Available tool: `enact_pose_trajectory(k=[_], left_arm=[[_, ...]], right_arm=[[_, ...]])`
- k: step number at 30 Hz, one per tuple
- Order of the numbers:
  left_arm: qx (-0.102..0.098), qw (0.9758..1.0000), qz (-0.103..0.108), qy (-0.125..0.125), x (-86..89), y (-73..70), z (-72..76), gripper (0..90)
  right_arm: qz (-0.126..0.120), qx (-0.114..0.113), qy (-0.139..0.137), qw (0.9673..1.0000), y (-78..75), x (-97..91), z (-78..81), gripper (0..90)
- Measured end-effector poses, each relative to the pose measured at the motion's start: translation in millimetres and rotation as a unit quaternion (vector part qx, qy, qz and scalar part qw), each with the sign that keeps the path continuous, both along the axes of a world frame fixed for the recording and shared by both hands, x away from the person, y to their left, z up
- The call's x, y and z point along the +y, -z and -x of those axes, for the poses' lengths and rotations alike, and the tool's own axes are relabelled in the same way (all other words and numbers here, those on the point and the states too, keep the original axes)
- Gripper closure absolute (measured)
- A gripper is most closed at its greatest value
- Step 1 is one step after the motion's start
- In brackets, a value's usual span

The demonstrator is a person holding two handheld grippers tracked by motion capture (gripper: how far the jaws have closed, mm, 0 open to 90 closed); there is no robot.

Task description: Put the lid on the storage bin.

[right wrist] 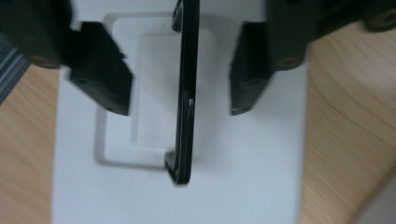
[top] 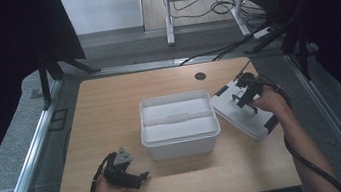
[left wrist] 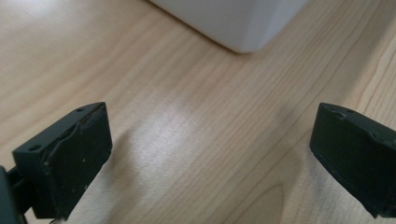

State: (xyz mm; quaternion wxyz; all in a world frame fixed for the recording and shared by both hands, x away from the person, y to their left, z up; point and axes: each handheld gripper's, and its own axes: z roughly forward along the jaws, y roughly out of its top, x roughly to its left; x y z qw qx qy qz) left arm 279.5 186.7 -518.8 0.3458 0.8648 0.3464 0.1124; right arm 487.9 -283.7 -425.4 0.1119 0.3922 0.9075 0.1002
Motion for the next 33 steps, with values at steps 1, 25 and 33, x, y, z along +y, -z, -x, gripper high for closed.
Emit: enact_pose_trajectory(k=[1,25,33], left_arm=[[0.005,1.0,-0.004,0.002,-0.6,1.8,-0.3,0.0],[0.003,1.0,-0.008,-0.002,-2.8,2.3,0.1,0.0],[0.004,1.0,-0.007,-0.003,-2.9,2.3,0.1,0.0]], right_arm=[[0.01,0.006,-0.007,0.9999,4.1,0.7,-2.0,49.5],[0.028,0.031,-0.131,0.9905,-53.3,-16.2,12.1,83.9],[0.027,0.026,-0.178,0.9833,-99.7,-24.4,29.9,83.9]])
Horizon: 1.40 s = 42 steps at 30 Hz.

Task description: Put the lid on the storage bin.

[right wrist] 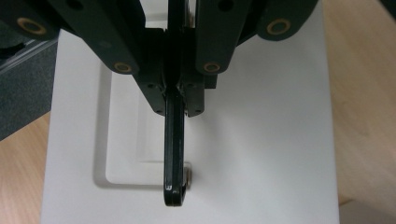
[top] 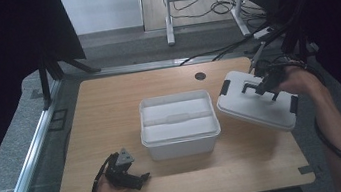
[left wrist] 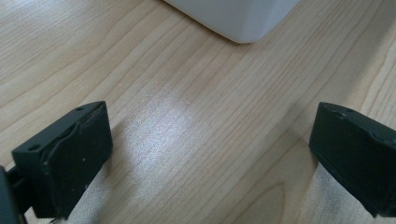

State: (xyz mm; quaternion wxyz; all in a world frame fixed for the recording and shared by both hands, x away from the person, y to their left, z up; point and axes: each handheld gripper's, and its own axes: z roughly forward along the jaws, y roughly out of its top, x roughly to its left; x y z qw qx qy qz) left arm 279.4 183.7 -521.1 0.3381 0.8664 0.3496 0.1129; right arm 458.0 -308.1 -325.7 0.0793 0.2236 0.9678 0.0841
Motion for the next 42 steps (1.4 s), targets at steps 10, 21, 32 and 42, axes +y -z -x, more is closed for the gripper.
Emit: enact_pose_trajectory(k=[10,21,32,42], left_arm=[[0.001,1.0,0.0,0.001,0.1,-0.1,-0.1,0.0],[0.0,1.0,-0.001,0.001,0.1,-0.1,0.0,0.0],[0.0,1.0,-0.001,-0.001,0.2,0.0,-0.2,0.0],[0.0,1.0,-0.001,-0.001,0.3,-0.1,-0.2,0.0]], right_arm=[[-0.026,-0.007,-0.056,0.9981,-53.0,11.7,21.3,84.0],[-0.023,0.002,-0.119,0.9927,-67.2,67.2,33.2,83.9],[-0.021,0.007,-0.183,0.9828,-55.4,135.1,36.3,83.9],[-0.016,0.01,-0.225,0.9743,-40.0,196.1,36.4,83.9]])
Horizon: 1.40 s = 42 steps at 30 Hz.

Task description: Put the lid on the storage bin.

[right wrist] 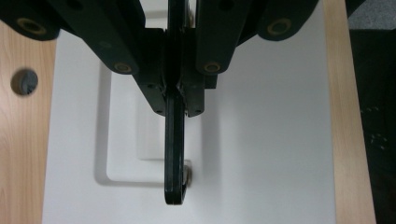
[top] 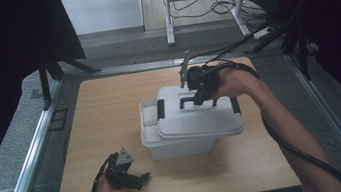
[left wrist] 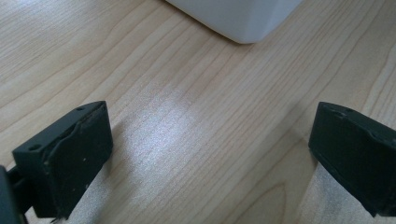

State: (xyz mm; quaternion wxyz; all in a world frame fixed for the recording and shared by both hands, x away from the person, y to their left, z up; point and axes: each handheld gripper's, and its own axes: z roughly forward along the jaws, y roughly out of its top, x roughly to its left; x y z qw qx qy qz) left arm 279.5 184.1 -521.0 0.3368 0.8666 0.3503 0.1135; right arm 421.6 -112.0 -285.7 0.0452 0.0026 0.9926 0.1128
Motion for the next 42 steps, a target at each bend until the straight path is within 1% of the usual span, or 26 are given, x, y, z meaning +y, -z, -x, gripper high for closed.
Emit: enact_pose_trajectory(k=[3,5,9,12,14,16,17,18,19,20,22,23,24,25,28,30,31,32,33,34,35,36,37,39,40,42], left_arm=[[0.001,1.0,0.001,0.0,0.0,0.0,0.0,0.0],[0.0,1.0,0.0,0.0,0.0,0.0,0.0,0.0],[0.001,1.0,0.001,0.001,0.0,0.0,0.0,0.0],[0.001,1.0,0.001,0.001,0.1,0.0,0.0,0.0],[0.001,1.0,0.001,0.001,0.0,0.0,0.0,0.0],[0.0,1.0,0.0,0.0,0.0,0.0,0.0,0.0],[0.0,1.0,0.001,0.0,0.0,0.0,0.0,0.0],[0.001,1.0,0.001,0.001,0.1,0.0,-0.1,0.0],[0.001,1.0,0.001,0.001,0.1,0.0,-0.1,0.0],[0.001,1.0,0.001,0.001,0.1,0.0,-0.1,0.0],[0.001,1.0,0.001,0.001,0.1,0.0,-0.1,0.0],[0.001,1.0,0.001,0.0,0.1,0.0,-0.1,0.0],[0.001,1.0,0.001,0.001,0.1,0.0,-0.1,0.0],[0.001,1.0,0.001,0.0,0.1,-0.1,-0.1,0.0],[0.001,1.0,0.001,0.0,0.1,-0.1,-0.1,0.0],[0.001,1.0,0.001,0.0,0.2,-0.1,-0.1,0.0],[0.001,1.0,0.001,0.0,0.1,-0.1,-0.1,0.0],[0.001,1.0,0.001,0.0,0.1,-0.1,-0.1,0.0],[0.001,1.0,0.001,0.0,0.2,-0.1,-0.1,0.0],[0.001,1.0,0.001,0.0,0.2,-0.1,-0.1,0.0],[0.001,1.0,0.001,0.0,0.2,-0.1,-0.1,0.0],[0.001,1.0,0.001,0.0,0.1,-0.1,-0.1,0.0],[0.001,1.0,0.001,0.0,0.2,-0.1,-0.1,0.0],[0.001,1.0,0.001,0.0,0.1,-0.1,-0.1,0.0],[0.001,1.0,0.001,0.0,0.1,-0.1,-0.1,0.0],[0.001,1.0,0.001,0.0,0.1,-0.1,-0.1,0.0]], right_arm=[[-0.003,0.004,-0.013,0.9999,4.2,17.7,0.4,83.8],[-0.007,0.004,-0.017,0.9998,6.7,28.4,0.0,83.8],[-0.007,0.002,-0.025,0.9997,11.4,47.8,-3.4,83.8],[-0.001,0.008,-0.035,0.9993,17.7,60.2,-5.2,83.8],[0.005,0.011,-0.036,0.9993,21.7,64.7,-5.0,83.7],[0.015,0.01,-0.032,0.9993,26.9,67.5,-4.9,83.7],[0.028,0.002,-0.029,0.9992,29.9,67.3,-5.3,83.5],[0.036,0.0,-0.027,0.999,31.8,66.5,-6.1,83.5],[0.036,0.0,-0.024,0.999,34.0,64.8,-7.1,83.5],[0.021,0.005,-0.025,0.9995,35.0,62.5,-7.2,83.4],[0.019,0.007,-0.029,0.9994,36.3,62.3,-4.5,83.0],[0.017,0.005,-0.028,0.9995,38.4,63.3,-3.6,83.2],[0.02,-0.002,-0.028,0.9994,38.8,64.4,-4.4,83.1],[0.019,-0.004,-0.023,0.9995,39.9,65.5,-5.8,83.0],[0.018,0.007,-0.023,0.9995,41.4,67.0,-7.8,83.1],[0.016,0.008,-0.026,0.9995,41.5,66.4,-6.9,82.0],[0.01,0.009,-0.025,0.9996,41.7,65.4,-6.2,78.5],[0.012,0.011,-0.026,0.9995,40.4,64.3,-6.0,74.9],[0.004,0.008,-0.03,0.9995,39.5,62.9,-7.0,70.5],[-0.003,0.01,-0.02,0.9998,37.3,60.7,-6.0,65.4],[-0.009,0.005,-0.025,0.9996,35.7,58.9,-6.3,61.3],[-0.015,0.002,-0.024,0.9996,34.8,57.4,-5.5,57.3],[-0.021,-0.006,-0.02,0.9995,32.6,55.0,-4.1,52.3],[-0.027,-0.014,-0.019,0.9994,30.3,51.2,-2.9,47.0],[-0.032,-0.023,-0.013,0.9991,28.9,48.3,-1.3,43.4],[-0.036,-0.034,-0.004,0.9988,27.5,43.1,0.0,36.8]])
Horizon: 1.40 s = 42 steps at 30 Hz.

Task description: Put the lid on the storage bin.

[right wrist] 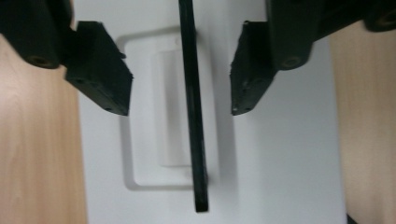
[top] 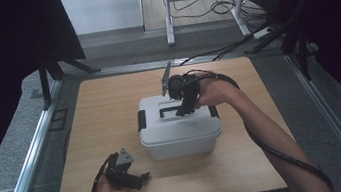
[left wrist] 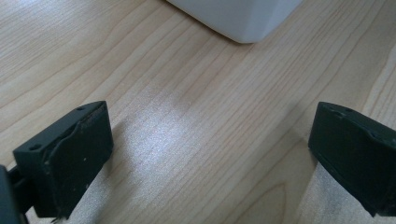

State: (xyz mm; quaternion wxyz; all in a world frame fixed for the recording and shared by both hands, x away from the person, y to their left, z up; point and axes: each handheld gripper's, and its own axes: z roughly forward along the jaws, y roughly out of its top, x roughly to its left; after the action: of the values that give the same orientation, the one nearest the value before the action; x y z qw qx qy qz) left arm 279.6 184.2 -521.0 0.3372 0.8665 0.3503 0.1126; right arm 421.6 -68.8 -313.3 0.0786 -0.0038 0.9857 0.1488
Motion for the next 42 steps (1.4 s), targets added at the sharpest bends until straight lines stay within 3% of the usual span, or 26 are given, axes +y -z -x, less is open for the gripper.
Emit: enact_pose_trajectory(k=[7,14,24,34,42], left_arm=[[0.0,1.0,0.0,-0.001,0.0,0.0,0.1,0.0],[-0.001,1.0,0.0,-0.002,-0.1,0.0,0.2,0.0],[-0.001,1.0,0.001,-0.005,-0.3,0.1,0.6,0.1],[-0.001,0.9999,0.001,-0.01,-0.7,0.1,1.5,0.2],[-0.001,0.9999,0.001,-0.01,-0.6,0.0,1.4,0.2]], right_arm=[[-0.035,-0.004,0.042,0.9985,-0.4,-25.1,1.7,23.8],[-0.075,-0.006,0.08,0.994,-2.2,-53.9,3.4,13.8],[-0.101,-0.006,0.122,0.9874,-0.2,-90.3,7.7,12.9],[-0.13,-0.009,0.192,0.9728,6.6,-131.5,9.4,11.2],[-0.154,-0.015,0.231,0.9605,12.5,-167.4,15.8,11.1]])
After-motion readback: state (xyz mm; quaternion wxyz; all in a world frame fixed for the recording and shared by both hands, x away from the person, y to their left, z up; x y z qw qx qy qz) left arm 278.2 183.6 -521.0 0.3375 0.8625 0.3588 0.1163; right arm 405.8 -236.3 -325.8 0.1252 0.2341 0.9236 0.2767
